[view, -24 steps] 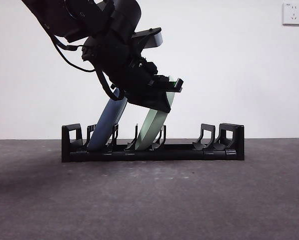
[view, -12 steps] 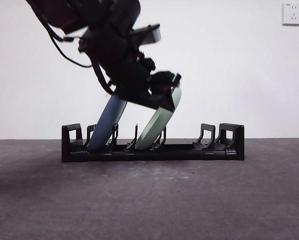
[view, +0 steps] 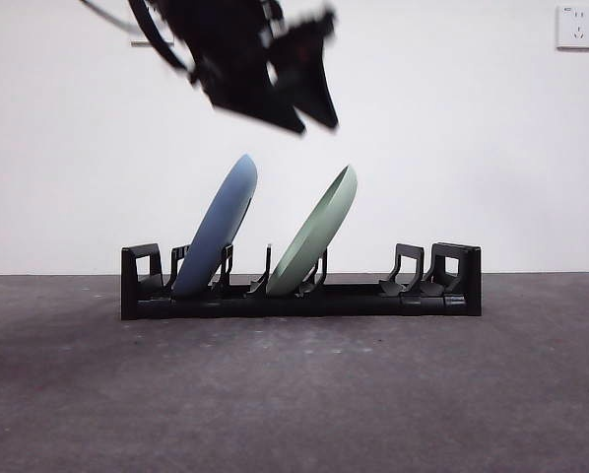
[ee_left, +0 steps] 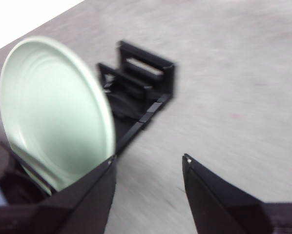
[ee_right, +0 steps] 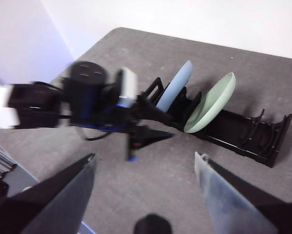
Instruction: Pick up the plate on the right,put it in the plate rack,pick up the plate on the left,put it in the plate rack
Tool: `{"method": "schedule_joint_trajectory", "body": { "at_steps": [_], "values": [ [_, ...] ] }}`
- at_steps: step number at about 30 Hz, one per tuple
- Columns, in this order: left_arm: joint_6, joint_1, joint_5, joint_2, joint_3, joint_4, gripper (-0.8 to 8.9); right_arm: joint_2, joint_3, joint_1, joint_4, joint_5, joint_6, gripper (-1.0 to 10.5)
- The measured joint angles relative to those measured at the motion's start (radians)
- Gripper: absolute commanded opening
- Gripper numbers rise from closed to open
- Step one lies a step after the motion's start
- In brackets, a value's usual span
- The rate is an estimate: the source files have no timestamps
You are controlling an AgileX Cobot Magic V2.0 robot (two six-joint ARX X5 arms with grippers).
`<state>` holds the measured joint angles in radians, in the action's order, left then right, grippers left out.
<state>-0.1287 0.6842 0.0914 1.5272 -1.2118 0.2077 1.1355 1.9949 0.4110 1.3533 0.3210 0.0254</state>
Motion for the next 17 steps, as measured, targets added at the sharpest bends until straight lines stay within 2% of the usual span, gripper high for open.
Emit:
{"method": "schedule_joint_trajectory", "body": {
  "at_steps": [6, 12, 17],
  "values": [
    [0.011, 0.012, 0.018, -0.231, 0.000, 0.276, 2.24, 0.012, -0.056, 0.000, 0.000, -0.007, -0.019, 3.5],
    [0.018, 0.012, 0.018, -0.493, 0.000, 0.556, 2.20, 0.012, -0.216, 0.000, 0.000, -0.007, -0.042, 3.4],
    [0.037, 0.012, 0.018, -0.679, 0.000, 0.637, 2.20, 0.013, -0.389, 0.000, 0.001, -0.007, -0.061, 3.4]
  ]
}}
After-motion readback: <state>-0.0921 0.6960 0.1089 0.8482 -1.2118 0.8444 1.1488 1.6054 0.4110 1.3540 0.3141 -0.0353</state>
